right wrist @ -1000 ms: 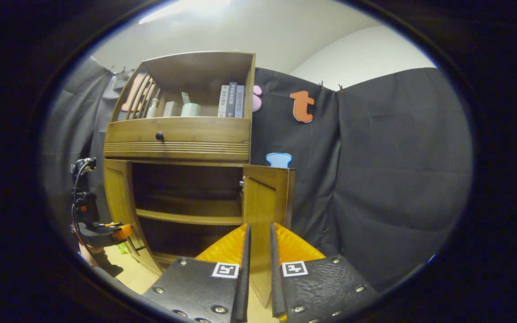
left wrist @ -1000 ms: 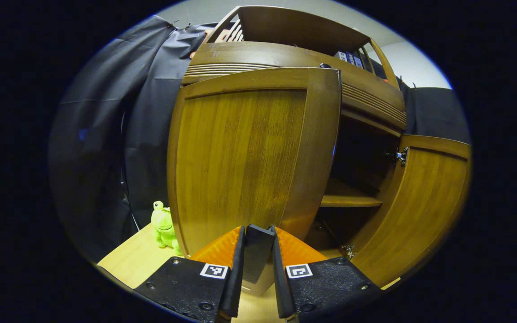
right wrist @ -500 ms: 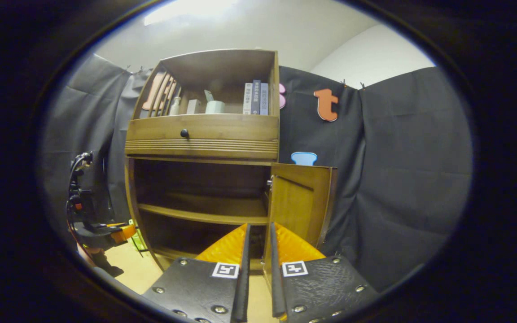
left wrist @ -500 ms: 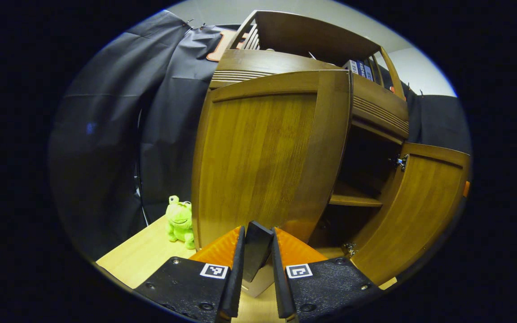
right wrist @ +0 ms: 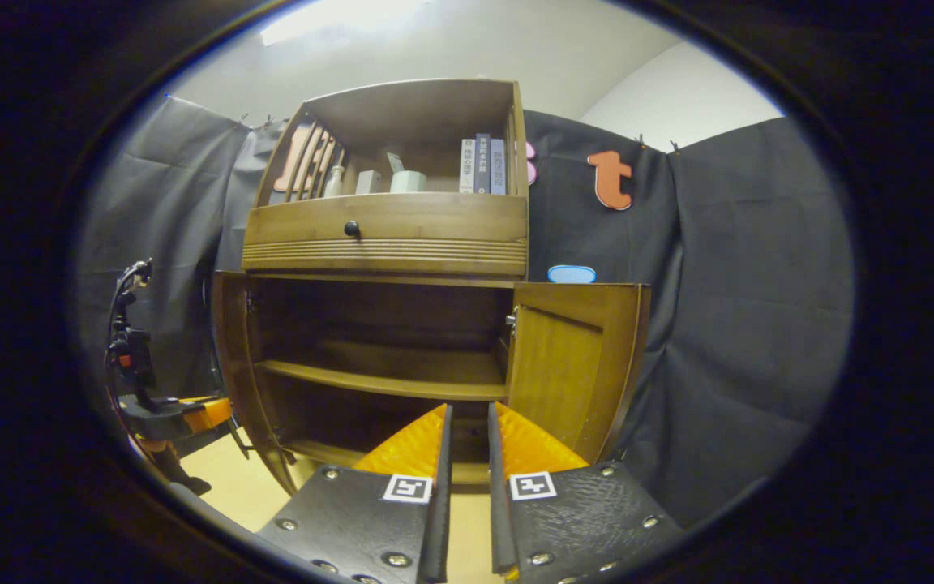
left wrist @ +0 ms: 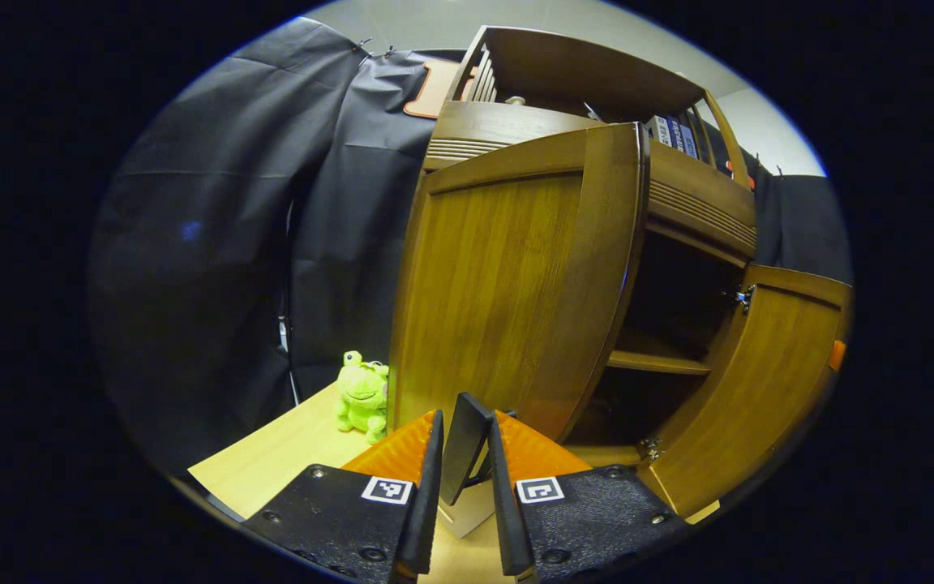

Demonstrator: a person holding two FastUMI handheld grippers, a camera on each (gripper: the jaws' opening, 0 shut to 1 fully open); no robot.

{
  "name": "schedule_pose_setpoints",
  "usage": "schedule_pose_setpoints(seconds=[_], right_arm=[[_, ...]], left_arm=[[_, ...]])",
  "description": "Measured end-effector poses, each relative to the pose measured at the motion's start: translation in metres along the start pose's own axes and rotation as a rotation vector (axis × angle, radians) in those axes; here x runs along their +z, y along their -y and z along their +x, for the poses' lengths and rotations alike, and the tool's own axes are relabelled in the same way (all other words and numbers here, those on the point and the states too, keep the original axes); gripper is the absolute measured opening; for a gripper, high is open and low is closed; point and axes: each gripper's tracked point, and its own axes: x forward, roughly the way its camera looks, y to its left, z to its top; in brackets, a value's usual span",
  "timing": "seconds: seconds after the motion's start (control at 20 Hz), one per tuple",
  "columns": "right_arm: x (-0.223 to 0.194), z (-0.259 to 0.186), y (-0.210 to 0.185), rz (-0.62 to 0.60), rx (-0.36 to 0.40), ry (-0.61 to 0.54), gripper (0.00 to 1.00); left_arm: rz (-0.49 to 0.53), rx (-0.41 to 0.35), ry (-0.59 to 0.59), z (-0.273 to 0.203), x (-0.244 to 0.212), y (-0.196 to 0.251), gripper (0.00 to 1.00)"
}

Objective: Open the right door of the double-door shoe cabinet with the right hand, and open the left door with the left hand.

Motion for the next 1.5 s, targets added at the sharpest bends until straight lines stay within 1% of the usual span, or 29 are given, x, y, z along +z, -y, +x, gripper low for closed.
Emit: schedule_pose_setpoints(seconds=[0.05, 0.1, 0.15, 0.2, 0.25, 0.3, 0.5, 0.65, 0.7, 0.8, 0.95, 1.0, 1.1, 1.15, 1.2, 1.25, 1.3, 1.35, 1.4, 1.5], right_arm=[[-0.001, 0.001, -0.001, -0.001, 0.004, -0.001, 0.21], [-0.002, 0.003, -0.002, -0.001, 0.008, -0.003, 0.21], [-0.003, 0.005, -0.003, -0.002, 0.012, -0.005, 0.21], [-0.004, 0.005, -0.004, -0.001, 0.016, -0.007, 0.21], [-0.005, 0.007, -0.006, -0.001, 0.021, -0.01, 0.21], [-0.006, 0.009, -0.008, 0.0, 0.026, -0.012, 0.21], [-0.008, 0.015, -0.018, 0.005, 0.053, -0.016, 0.21], [-0.01, 0.022, -0.03, 0.011, 0.082, -0.02, 0.21], [-0.012, 0.025, -0.035, 0.012, 0.095, -0.023, 0.21], [-0.013, 0.027, -0.046, 0.014, 0.121, -0.027, 0.21], [-0.014, 0.032, -0.062, 0.009, 0.156, -0.028, 0.21], [-0.013, 0.033, -0.065, 0.007, 0.165, -0.028, 0.21], [-0.014, 0.035, -0.07, 0.005, 0.174, -0.028, 0.21], [-0.015, 0.037, -0.071, 0.004, 0.177, -0.029, 0.21], [-0.015, 0.038, -0.072, 0.004, 0.176, -0.029, 0.21], [-0.015, 0.039, -0.072, 0.005, 0.175, -0.031, 0.21], [-0.015, 0.04, -0.071, 0.008, 0.173, -0.033, 0.21], [-0.016, 0.041, -0.07, 0.01, 0.17, -0.035, 0.21], [-0.017, 0.042, -0.069, 0.011, 0.167, -0.037, 0.21], [-0.02, 0.043, -0.068, 0.015, 0.163, -0.042, 0.21]], left_arm=[[-0.002, 0.012, 0.003, -0.002, 0.001, -0.003, 0.36], [-0.007, 0.019, 0.004, -0.004, 0.002, -0.007, 0.36], [-0.013, 0.024, 0.003, -0.005, 0.001, -0.01, 0.29], [-0.019, 0.028, 0.002, -0.007, 0.002, -0.013, 0.33], [-0.023, 0.036, 0.001, -0.008, 0.002, -0.016, 0.33], [-0.021, 0.045, 0.002, -0.01, 0.003, -0.021, 0.3], [0.016, 0.098, 0.008, -0.02, 0.007, -0.048, 0.36], [0.026, 0.125, 0.007, -0.025, 0.012, -0.068, 0.28], [0.03, 0.144, 0.011, -0.027, 0.013, -0.078, 0.28], [0.03, 0.159, 0.013, -0.027, 0.016, -0.092, 0.27], [0.028, 0.166, 0.011, -0.029, 0.018, -0.103, 0.27], [0.027, 0.16, 0.014, -0.03, 0.019, -0.104, 0.19], [0.029, 0.154, 0.013, -0.029, 0.02, -0.108, 0.19], [0.03, 0.151, 0.014, -0.029, 0.021, -0.11, 0.27], [0.029, 0.149, 0.014, -0.029, 0.021, -0.111, 0.27], [0.028, 0.146, 0.015, -0.03, 0.022, -0.112, 0.19], [0.025, 0.144, 0.018, -0.03, 0.022, -0.113, 0.19], [0.023, 0.144, 0.02, -0.031, 0.024, -0.115, 0.36], [0.021, 0.146, 0.023, -0.032, 0.025, -0.117, 0.27], [0.022, 0.153, 0.027, -0.035, 0.029, -0.122, 0.27]])
